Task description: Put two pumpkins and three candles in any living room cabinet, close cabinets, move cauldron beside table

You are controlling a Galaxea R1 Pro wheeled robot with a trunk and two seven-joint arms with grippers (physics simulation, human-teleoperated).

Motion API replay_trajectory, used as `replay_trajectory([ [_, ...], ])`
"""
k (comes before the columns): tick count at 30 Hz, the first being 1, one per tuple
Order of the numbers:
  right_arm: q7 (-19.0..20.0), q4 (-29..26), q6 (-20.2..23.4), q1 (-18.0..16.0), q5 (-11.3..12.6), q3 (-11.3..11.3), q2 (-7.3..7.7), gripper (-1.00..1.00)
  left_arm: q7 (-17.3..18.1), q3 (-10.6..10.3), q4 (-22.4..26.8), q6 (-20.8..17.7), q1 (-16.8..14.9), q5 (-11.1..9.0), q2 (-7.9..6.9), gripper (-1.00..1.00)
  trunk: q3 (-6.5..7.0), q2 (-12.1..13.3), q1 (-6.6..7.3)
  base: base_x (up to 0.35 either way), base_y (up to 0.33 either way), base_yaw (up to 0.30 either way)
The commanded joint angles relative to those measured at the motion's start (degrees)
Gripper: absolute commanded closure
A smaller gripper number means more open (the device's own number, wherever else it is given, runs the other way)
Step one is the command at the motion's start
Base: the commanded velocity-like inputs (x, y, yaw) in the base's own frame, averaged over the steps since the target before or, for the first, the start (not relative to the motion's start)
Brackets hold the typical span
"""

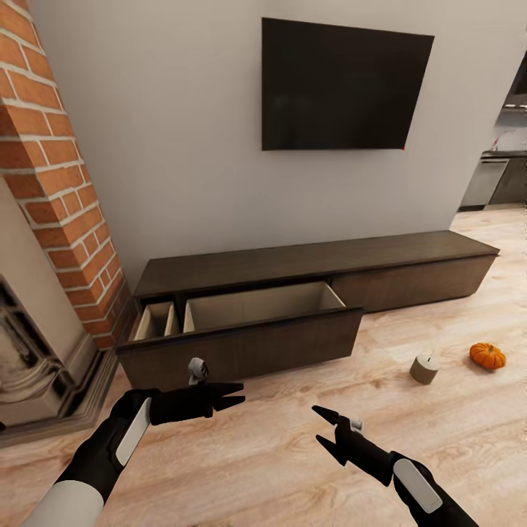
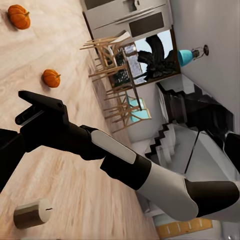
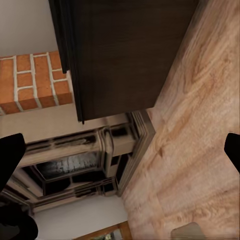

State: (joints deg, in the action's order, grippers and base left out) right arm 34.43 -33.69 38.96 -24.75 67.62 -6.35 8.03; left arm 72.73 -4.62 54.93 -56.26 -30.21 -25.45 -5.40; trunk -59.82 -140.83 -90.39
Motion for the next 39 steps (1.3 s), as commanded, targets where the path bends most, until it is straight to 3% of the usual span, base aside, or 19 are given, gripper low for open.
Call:
replay_trajectory([
  [1, 0.11, 0.03, 0.06, -0.04, 0.23, -0.27, 0.06, -1.00, 0.05, -0.12, 0.00, -0.43, -0.03, -0.21, -0.05, -1.00, 0.13, 0.39, 0.26, -0.175, 0.000, -0.087],
  [7, 0.11, 0.03, -0.01, -0.04, 0.23, -0.28, -0.01, -1.00, 0.06, -0.12, 0.00, -0.43, -0.03, -0.21, -0.05, -1.00, 1.21, 2.80, 1.57, -0.171, 0.000, -0.190],
  [19, 0.11, 0.03, -0.49, -0.04, 0.22, -0.30, -0.03, -1.00, 0.06, -0.12, 0.00, -0.43, -0.03, -0.21, -0.07, -1.00, 1.21, 2.80, 1.57, -0.140, 0.000, -0.248],
  [32, 0.04, 0.06, -0.81, -0.04, 0.18, -0.33, -0.11, -1.00, 0.05, -0.04, 0.08, -0.43, -0.03, 0.16, -0.14, -1.00, 3.55, 8.01, 4.43, -0.021, 0.000, -0.245],
  [39, 0.02, 0.05, -0.82, -0.04, 0.16, -0.33, -0.12, -1.00, 0.05, -0.04, 0.03, -0.43, -0.03, 0.05, -0.14, -1.00, 4.80, 10.82, 5.97, 0.000, 0.000, -0.063],
])
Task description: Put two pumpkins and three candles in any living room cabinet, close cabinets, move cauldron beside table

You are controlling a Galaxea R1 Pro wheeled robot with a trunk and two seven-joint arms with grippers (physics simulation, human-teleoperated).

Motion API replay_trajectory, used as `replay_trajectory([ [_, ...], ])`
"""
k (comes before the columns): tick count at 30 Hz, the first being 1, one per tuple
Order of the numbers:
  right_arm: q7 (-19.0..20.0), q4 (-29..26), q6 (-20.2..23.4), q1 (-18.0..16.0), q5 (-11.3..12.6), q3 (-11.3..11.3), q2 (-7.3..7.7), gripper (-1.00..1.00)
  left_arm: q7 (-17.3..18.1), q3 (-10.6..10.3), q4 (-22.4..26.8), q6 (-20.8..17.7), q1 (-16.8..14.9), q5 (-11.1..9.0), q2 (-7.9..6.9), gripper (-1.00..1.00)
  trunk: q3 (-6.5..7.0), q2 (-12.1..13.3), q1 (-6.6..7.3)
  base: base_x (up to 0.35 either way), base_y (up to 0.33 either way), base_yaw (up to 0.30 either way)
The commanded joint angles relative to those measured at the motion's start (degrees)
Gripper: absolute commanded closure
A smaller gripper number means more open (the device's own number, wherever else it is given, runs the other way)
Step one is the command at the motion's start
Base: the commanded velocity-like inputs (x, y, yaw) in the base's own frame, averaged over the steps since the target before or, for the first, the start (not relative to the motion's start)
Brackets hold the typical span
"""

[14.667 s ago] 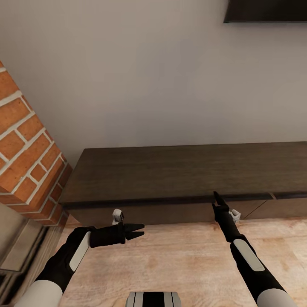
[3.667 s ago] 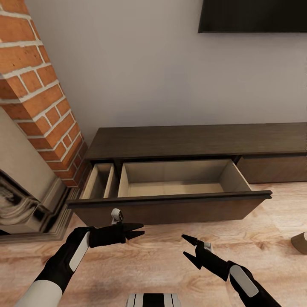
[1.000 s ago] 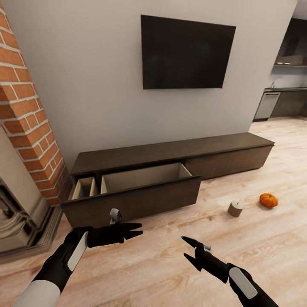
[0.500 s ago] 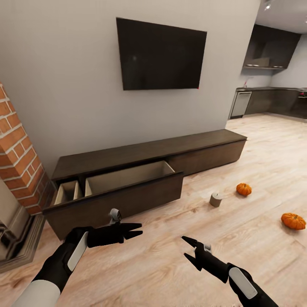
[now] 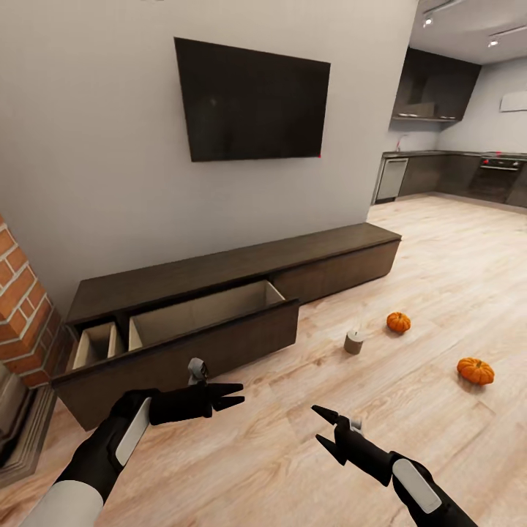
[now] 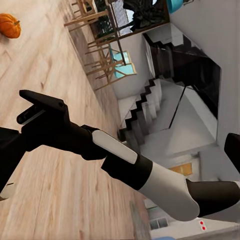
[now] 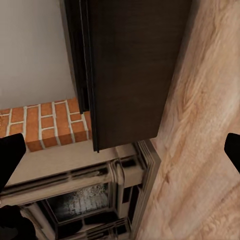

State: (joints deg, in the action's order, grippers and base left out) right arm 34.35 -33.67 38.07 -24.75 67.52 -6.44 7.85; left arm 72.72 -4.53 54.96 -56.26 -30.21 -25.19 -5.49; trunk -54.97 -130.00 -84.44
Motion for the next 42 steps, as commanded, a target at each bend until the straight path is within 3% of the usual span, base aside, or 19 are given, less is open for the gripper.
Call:
replay_trajectory([
  [1, 0.10, 0.03, 0.07, -0.03, 0.27, -0.24, 0.06, -1.00, 0.05, -0.13, -0.01, -0.43, -0.03, -0.21, -0.05, -1.00, 0.13, 0.39, 0.24, 0.000, 0.000, -0.009],
  [9, 0.10, 0.09, 0.07, -0.03, 0.26, -0.23, 0.14, -1.00, 0.05, -0.12, -0.02, -0.43, -0.03, -0.08, -0.05, -1.00, 1.57, 3.60, 1.99, 0.000, 0.000, -0.106],
  [42, 0.10, 1.13, -0.37, -0.03, 0.25, -0.15, 0.15, -1.00, -0.72, -0.04, -0.03, -0.36, -0.07, 0.14, -0.05, -1.00, 7.49, 16.84, 9.24, 0.000, 0.000, -0.249],
])
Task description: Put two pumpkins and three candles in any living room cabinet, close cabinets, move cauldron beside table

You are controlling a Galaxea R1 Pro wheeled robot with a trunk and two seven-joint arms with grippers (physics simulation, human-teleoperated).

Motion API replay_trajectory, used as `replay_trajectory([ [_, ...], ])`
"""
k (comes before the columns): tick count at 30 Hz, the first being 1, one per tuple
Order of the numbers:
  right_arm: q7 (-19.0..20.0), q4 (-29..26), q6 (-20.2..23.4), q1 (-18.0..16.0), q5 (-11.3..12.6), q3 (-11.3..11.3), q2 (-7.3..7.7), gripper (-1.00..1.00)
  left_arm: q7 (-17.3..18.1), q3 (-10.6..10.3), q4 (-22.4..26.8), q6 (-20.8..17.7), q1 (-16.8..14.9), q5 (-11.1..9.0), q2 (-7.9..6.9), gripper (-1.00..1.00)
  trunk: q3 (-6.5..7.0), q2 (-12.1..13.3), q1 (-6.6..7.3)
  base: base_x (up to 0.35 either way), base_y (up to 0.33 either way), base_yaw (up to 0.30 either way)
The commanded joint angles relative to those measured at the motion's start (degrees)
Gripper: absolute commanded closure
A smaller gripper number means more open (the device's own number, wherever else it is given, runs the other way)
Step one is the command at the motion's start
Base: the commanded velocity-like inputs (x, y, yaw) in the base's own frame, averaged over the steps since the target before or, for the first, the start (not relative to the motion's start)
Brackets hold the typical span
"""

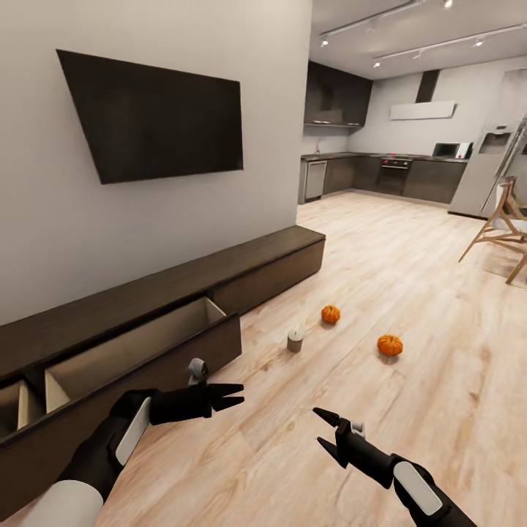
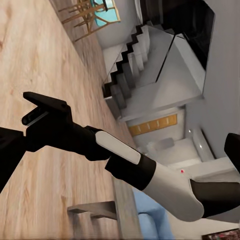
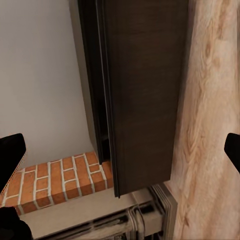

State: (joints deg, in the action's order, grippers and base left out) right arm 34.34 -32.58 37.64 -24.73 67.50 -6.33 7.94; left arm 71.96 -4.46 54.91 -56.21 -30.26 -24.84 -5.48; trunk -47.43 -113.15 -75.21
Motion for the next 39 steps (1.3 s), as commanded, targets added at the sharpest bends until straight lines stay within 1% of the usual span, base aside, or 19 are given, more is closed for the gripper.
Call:
replay_trajectory([
  [1, 0.11, 0.05, 0.06, -0.05, 0.26, -0.26, 0.05, -1.00, 0.04, -0.11, 0.02, -0.41, -0.03, -0.21, -0.06, -1.00, 0.13, 0.39, 0.23, 0.000, 0.000, -0.252],
  [16, 0.02, 0.15, -0.02, -0.05, 0.26, -0.26, 0.05, -1.00, -0.06, -0.11, 0.00, -0.39, -0.06, -0.21, -0.06, -1.00, 2.83, 6.41, 3.53, 0.000, 0.000, -0.252],
  [22, 0.10, 1.39, -0.03, -0.05, 0.34, -0.26, 0.05, -1.00, -0.07, -0.11, -0.12, -0.39, -0.07, -0.21, -0.33, -1.00, 3.90, 8.82, 4.85, 0.000, 0.000, -0.252],
  [29, 0.11, 1.70, -0.03, -0.05, 0.35, -0.26, 0.12, -1.00, 0.02, -0.03, -0.15, -0.39, -0.07, -0.21, -1.18, -1.00, 3.90, 8.82, 4.85, 0.000, 0.000, -0.252],
  [33, 0.11, 1.73, -0.14, -0.05, 0.35, -0.26, 0.14, -1.00, 0.02, -0.03, -0.16, -0.39, -0.07, -0.25, -1.27, -1.00, 3.90, 8.82, 4.85, 0.000, 0.000, -0.252],
  [39, 0.25, 1.73, -1.85, -0.05, 0.35, -0.26, 0.14, -1.00, 0.02, -0.02, -0.16, -0.39, -0.07, -0.22, -1.29, -1.00, 3.90, 8.82, 4.85, 0.000, 0.000, -0.179],
])
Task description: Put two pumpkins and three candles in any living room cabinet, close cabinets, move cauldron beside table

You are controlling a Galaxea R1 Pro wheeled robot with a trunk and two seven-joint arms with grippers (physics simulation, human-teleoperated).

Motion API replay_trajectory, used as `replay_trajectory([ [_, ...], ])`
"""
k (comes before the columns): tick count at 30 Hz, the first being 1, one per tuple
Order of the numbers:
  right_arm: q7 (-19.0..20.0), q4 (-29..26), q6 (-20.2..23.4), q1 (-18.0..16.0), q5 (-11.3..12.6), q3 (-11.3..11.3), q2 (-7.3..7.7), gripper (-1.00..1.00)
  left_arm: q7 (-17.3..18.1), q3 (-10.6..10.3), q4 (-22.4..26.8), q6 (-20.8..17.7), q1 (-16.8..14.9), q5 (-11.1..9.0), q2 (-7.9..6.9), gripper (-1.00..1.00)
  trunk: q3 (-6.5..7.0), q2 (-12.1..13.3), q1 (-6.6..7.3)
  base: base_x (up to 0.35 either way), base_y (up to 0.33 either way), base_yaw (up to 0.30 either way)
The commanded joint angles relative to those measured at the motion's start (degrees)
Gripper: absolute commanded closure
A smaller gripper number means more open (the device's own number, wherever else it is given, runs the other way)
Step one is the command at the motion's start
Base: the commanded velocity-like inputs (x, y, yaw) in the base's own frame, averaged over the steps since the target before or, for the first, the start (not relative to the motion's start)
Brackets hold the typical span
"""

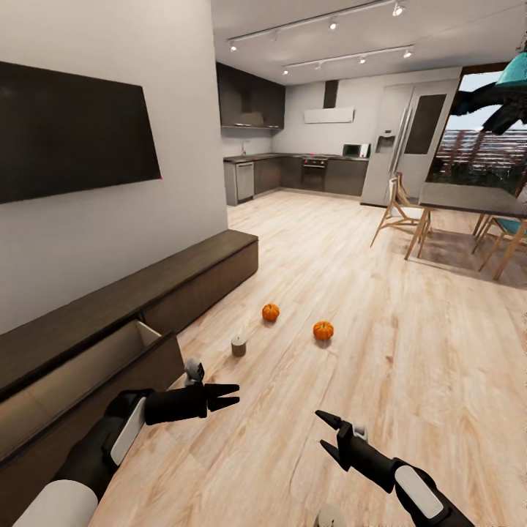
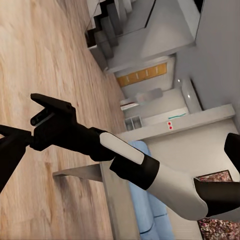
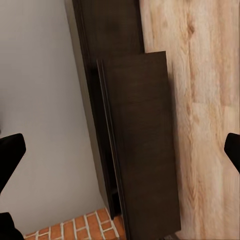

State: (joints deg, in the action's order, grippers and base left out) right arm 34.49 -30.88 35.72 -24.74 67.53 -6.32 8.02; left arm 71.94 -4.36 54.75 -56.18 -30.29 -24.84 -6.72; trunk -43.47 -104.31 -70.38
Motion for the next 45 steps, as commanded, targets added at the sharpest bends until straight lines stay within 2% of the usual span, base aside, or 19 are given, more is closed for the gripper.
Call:
replay_trajectory([
  [1, 0.11, 0.03, 0.01, -0.04, 0.32, -0.27, 0.06, -1.00, 0.05, -0.12, 0.00, -0.42, -0.03, -0.22, -0.05, -1.00, -0.05, -0.02, 0.01, 0.000, 0.000, -0.052],
  [20, -0.04, 0.03, -0.25, -0.04, 0.32, -0.27, 0.06, -1.00, 0.04, -0.12, -0.16, -0.40, -0.03, -0.30, -0.05, -1.00, -0.05, -0.02, 0.01, 0.000, 0.000, -0.003],
  [37, 0.00, 0.03, -0.29, -0.04, 0.32, -0.27, 0.00, -1.00, 0.04, -0.12, -0.21, -0.35, -0.03, -0.21, -0.05, -1.00, 3.00, 6.79, 3.74, 0.000, 0.000, -0.003],
  [45, 0.20, 0.03, -0.30, -0.04, 0.32, -0.27, 0.06, -1.00, 0.04, -0.12, -0.23, -0.33, -0.03, -0.21, -0.05, -1.00, 3.00, 6.79, 3.74, 0.000, 0.000, -0.189],
])
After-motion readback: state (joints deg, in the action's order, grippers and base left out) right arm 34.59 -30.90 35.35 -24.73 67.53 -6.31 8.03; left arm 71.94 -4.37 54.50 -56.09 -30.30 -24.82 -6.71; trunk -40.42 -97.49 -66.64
